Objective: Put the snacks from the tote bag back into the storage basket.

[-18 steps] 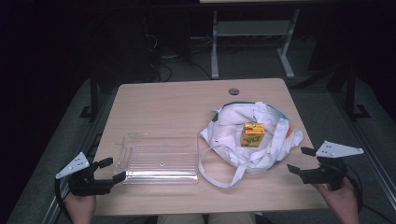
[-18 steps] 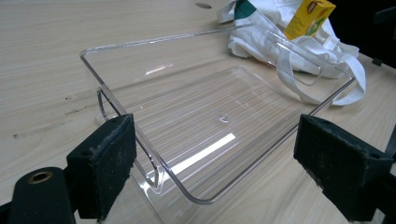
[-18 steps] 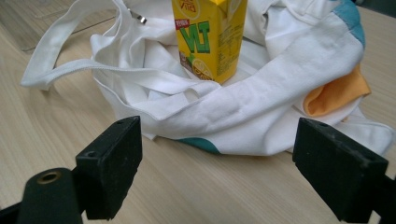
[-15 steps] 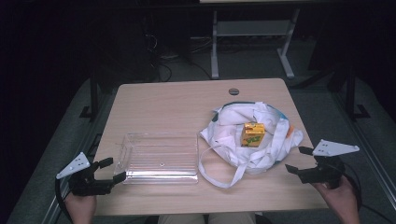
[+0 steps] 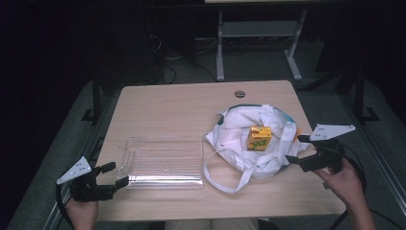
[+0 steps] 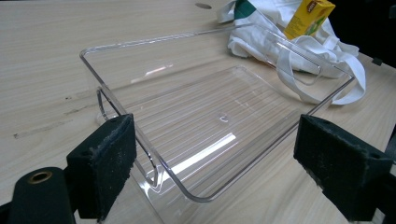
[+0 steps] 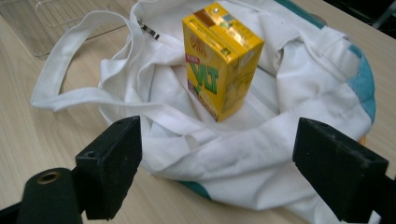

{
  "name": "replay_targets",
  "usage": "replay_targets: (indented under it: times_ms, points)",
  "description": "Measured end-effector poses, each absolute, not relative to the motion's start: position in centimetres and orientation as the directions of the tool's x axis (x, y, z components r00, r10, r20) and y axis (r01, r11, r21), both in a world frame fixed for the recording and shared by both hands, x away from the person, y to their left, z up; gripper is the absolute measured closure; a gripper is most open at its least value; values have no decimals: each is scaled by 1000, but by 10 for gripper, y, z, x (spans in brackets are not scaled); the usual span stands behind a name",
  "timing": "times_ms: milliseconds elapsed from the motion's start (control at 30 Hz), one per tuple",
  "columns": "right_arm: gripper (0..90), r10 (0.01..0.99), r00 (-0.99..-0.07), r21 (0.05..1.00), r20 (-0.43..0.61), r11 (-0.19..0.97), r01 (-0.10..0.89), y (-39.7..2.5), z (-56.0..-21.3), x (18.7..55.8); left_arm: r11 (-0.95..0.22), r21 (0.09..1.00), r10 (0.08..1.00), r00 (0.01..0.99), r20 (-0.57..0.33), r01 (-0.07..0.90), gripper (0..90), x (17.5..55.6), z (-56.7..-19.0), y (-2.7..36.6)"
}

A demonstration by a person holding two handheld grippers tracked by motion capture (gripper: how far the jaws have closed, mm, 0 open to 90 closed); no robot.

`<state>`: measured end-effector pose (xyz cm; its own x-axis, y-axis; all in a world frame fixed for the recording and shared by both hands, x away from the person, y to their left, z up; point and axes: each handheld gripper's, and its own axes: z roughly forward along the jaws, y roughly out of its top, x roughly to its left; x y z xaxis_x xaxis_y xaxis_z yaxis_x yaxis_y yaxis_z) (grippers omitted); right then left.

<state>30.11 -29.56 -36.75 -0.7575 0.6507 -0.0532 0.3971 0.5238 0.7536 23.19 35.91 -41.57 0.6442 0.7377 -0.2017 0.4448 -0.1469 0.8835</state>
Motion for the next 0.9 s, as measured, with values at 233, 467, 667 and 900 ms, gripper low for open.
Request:
replay_targets:
  times_ms: [233,467,667,900]
  points:
    - [148,616,-785,722,-64,572,390,-278,-356,320,-136,885,741,639,-207,445,128,231,-416,361]
    - [148,580,-812,686,-67,618,384,-261,-351,335,-132,887,742,638,-208,443,128,229,-416,362]
    - [151,540,-836,656,-95,666,355,-245,-345,349,-126,887,741,636,-213,444,127,229,-416,362]
    - [152,499,-858,612,-120,718,332,-232,-341,366,-132,887,738,641,-210,443,128,230,-416,361]
